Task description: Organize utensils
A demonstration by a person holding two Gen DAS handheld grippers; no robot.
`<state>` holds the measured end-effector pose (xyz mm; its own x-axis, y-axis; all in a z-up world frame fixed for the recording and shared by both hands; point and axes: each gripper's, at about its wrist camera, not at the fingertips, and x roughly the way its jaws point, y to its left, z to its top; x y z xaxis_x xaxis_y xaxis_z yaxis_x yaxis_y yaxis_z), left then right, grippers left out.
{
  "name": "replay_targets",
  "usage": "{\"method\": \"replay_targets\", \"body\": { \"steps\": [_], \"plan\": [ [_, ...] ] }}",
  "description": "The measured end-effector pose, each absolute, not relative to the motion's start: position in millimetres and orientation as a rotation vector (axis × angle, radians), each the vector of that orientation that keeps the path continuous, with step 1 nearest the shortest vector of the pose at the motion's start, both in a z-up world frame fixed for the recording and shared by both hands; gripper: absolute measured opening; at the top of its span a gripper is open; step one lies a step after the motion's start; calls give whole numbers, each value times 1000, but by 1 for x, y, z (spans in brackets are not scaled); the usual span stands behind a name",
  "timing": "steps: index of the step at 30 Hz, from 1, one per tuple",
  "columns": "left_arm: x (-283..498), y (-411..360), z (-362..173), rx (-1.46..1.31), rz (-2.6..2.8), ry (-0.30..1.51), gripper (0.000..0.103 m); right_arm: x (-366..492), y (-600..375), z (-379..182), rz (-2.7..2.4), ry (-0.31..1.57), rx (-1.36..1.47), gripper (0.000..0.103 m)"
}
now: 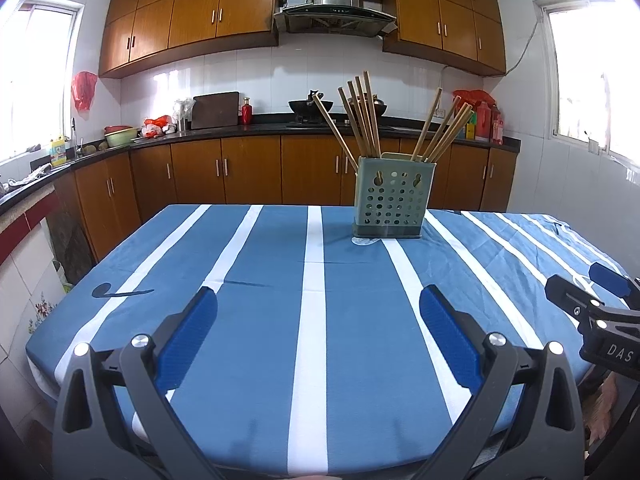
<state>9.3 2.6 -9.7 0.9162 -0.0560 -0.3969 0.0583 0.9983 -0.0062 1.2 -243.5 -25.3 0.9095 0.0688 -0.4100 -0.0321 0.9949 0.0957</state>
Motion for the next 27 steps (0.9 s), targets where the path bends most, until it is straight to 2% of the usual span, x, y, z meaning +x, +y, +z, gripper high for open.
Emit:
{"method": "replay_targets", "body": {
  "steps": [27],
  "plan": [
    [8, -1, -11, 7, -68, 406, 99, 2, -244, -25, 52, 426, 89, 101]
  ]
}}
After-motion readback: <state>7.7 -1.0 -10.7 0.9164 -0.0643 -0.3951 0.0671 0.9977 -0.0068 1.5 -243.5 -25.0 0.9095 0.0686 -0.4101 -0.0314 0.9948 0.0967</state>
